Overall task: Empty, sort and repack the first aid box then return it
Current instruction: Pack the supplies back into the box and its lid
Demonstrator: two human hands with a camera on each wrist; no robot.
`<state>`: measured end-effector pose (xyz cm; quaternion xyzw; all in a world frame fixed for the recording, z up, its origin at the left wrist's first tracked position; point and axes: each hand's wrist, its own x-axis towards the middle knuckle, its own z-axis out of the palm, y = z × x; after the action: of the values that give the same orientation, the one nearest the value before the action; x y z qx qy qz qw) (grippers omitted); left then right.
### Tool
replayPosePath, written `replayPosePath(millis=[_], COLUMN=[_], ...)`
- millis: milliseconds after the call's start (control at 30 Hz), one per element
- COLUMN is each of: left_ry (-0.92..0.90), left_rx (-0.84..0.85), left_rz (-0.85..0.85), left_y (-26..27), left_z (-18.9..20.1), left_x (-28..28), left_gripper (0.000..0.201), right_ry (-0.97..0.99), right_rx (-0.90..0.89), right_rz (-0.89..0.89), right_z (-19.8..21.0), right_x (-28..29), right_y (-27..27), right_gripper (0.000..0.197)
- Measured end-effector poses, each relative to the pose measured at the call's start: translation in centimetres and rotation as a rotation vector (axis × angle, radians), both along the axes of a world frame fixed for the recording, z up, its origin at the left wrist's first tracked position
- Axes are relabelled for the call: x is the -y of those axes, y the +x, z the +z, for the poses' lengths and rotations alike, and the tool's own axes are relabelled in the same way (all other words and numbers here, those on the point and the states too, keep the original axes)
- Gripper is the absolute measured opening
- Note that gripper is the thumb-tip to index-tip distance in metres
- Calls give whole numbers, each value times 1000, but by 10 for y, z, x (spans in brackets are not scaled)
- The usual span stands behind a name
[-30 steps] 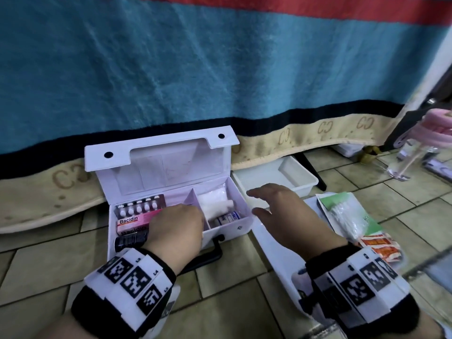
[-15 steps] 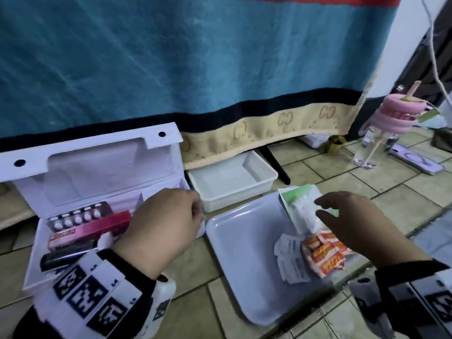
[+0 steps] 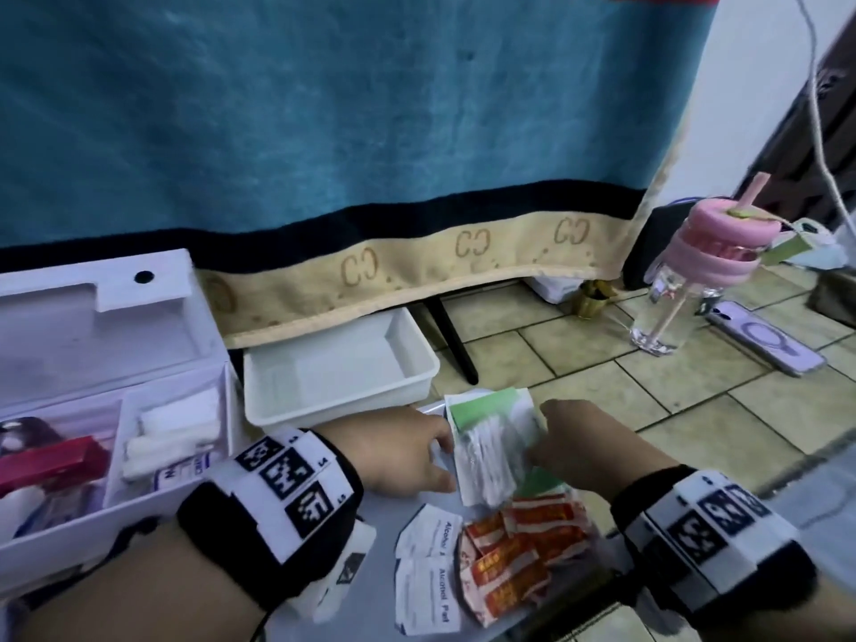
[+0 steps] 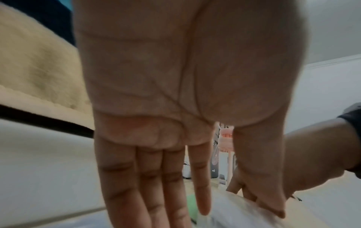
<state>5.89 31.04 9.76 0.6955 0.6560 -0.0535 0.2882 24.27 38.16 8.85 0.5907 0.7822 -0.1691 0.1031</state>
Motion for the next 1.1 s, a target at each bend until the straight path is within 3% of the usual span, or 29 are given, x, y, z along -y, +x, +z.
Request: replayPosePath(millis=[300,433,567,733,833,967,1100], left_ry=[1,9,25,50,115,406,491], left_rx=[107,-1,-49,-50,-7,267,915], left_rz=[34,-34,2,10,80,297,512], left_y=[13,15,6,1,1,-2,-14], left_z=[-5,-8,-13,-13,-11,4,24], left_x=[-1,-1,0,5,6,9,25], left_gripper=[70,63,57,55,50,37,27], right_ry=[-33,-20,85,237,355,385,271], right_rx=[-93,-152,-208,-279,-364,-535,-711], right_rz=[22,-6,-37,-103,-107,-44,75], right_z=[-9,-2,12,40,60,79,93], right_x=[-15,-21,-26,-27,-20,-7,16], right_y=[4,4,11,23,27,21,-13], right_gripper=[17,28,9,19,10,10,22])
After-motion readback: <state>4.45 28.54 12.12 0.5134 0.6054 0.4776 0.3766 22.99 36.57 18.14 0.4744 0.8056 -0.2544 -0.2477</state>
